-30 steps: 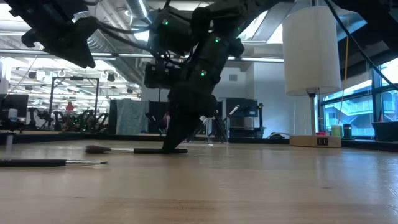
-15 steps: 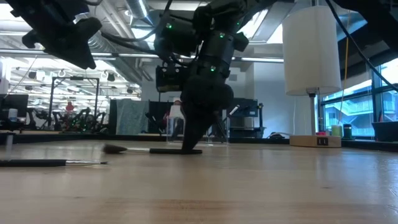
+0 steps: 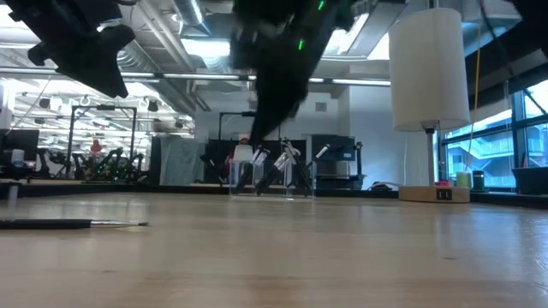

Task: Pick & Place Makeup Brushes
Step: Put the highlighter brush into the transparent organizer

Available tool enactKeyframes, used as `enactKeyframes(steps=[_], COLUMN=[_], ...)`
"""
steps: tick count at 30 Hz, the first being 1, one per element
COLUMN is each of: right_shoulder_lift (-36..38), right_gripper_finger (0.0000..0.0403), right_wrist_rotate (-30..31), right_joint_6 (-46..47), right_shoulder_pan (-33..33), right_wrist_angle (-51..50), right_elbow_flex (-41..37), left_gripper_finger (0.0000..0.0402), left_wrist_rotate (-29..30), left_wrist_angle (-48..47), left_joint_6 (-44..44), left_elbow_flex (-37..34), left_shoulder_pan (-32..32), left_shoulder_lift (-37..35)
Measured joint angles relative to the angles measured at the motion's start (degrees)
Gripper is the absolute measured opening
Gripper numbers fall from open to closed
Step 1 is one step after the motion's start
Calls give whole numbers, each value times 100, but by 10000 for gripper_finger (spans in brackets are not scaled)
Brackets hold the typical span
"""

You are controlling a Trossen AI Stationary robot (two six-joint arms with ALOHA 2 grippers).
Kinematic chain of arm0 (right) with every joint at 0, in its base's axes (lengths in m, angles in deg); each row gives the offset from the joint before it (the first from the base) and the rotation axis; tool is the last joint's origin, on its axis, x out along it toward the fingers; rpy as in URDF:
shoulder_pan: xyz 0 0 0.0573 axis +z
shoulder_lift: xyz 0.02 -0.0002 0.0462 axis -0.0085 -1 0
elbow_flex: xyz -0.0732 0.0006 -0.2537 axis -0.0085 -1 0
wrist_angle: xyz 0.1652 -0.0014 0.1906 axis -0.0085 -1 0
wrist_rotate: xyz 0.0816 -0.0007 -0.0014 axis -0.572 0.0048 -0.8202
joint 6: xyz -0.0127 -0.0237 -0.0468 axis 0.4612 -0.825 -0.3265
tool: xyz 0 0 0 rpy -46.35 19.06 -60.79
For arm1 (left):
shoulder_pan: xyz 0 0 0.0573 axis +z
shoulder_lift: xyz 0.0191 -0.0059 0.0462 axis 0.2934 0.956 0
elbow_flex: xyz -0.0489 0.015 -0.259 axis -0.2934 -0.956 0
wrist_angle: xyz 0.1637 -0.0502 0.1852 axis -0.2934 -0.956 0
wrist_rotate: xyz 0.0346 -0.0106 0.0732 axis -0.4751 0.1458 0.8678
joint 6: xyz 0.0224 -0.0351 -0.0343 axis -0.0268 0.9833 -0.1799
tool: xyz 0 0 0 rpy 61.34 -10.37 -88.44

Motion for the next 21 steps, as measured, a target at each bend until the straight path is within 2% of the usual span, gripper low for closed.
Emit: enactKeyframes(steps=[3,6,11,14,18,21], right_shoulder_lift=[633,1383,2633,2989,3085,2983], right_gripper_finger=[34,26,24,28,27,26], right_wrist_rotate=[-7,-8,-243,-555,-683,-642], right_joint_6=[106,294,723,1038,1238,1235], right_shoulder_pan=[-135,-345,-787,-945,-966,-904], right_wrist_angle=[358,1165,3537,5119,7322,8445], right_elbow_flex=[-459,-1257,-3029,-4091,-5094,-5567], left_gripper_finger=[117,118,118,118,116,116], left_wrist_rotate=[5,9,297,1015,2292,2520], left_wrist_angle=[-2,-4,5,236,1426,2382], left_joint_6=[35,119,324,409,-706,-1829], left_elbow_flex=[0,0,0,0,0,0], left_shoulder_pan=[-96,-171,-209,-208,-155,8], left_shoulder_lift=[0,0,0,20,239,424])
